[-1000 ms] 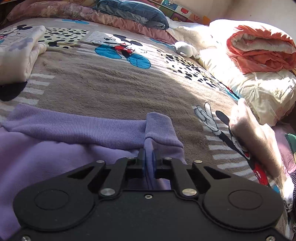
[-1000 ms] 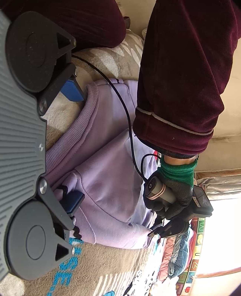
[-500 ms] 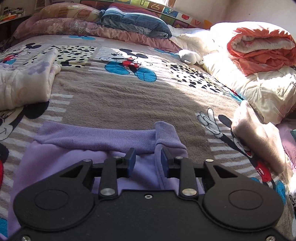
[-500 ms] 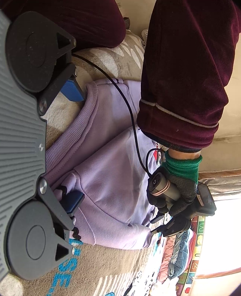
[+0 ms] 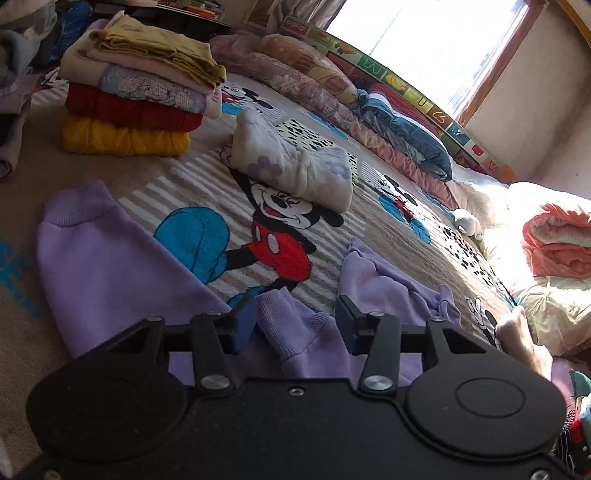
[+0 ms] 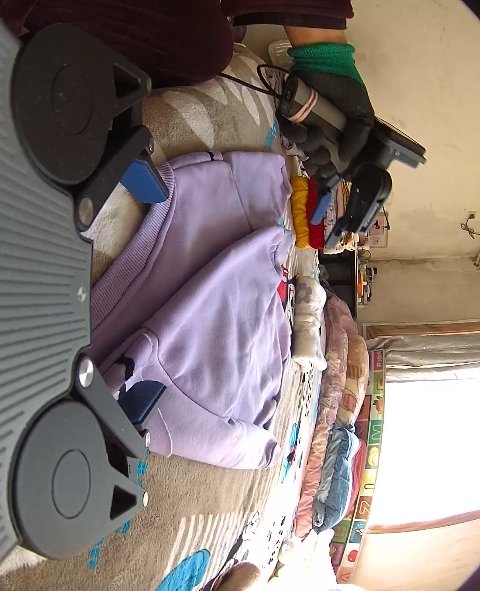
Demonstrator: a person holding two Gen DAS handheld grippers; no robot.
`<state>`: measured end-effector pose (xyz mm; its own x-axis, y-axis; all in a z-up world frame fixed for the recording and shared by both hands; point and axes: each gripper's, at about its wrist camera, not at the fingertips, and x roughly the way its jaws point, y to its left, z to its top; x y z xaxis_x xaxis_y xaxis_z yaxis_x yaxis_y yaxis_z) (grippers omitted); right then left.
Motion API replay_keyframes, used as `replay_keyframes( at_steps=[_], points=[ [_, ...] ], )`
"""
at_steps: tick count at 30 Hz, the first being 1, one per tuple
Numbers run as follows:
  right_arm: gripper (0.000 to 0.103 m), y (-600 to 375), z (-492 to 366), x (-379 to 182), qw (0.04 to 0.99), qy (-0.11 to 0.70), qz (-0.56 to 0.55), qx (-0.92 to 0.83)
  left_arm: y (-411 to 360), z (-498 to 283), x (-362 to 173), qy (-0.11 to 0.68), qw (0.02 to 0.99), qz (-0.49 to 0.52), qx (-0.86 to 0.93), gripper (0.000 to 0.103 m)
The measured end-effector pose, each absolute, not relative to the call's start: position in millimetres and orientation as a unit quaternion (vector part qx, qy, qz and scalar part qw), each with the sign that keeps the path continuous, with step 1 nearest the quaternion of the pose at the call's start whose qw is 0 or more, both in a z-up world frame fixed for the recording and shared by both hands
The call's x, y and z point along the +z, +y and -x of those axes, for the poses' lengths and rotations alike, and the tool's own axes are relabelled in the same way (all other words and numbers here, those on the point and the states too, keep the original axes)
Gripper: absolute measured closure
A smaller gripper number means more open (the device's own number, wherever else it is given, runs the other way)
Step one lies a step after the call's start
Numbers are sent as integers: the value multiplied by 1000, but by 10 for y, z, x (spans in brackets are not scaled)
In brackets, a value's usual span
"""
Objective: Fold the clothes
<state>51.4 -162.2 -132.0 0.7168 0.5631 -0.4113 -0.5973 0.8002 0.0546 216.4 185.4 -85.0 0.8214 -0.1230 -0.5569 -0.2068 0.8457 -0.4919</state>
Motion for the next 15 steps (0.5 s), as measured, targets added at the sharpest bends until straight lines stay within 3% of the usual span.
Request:
replay_keyframes(
  at_steps=[8, 9, 11, 15],
  points=[
    [1, -1670, -495, -1311, 939, 205, 47, 272, 1786, -2312, -1269, 340, 879, 333, 9, 59],
    [1, -1670, -488, -1308, 941, 204, 50, 265, 1751, -2337, -1271, 340, 882, 325, 8, 66],
    [1, -1688, -484, -1313, 944, 202, 54, 254, 1679, -2375, -1268, 342, 889, 304, 5, 95],
    [1, -1671, -521, -1363, 945, 204, 65, 246, 1633, -2232, -1083, 297, 910, 289, -21, 96]
  ],
)
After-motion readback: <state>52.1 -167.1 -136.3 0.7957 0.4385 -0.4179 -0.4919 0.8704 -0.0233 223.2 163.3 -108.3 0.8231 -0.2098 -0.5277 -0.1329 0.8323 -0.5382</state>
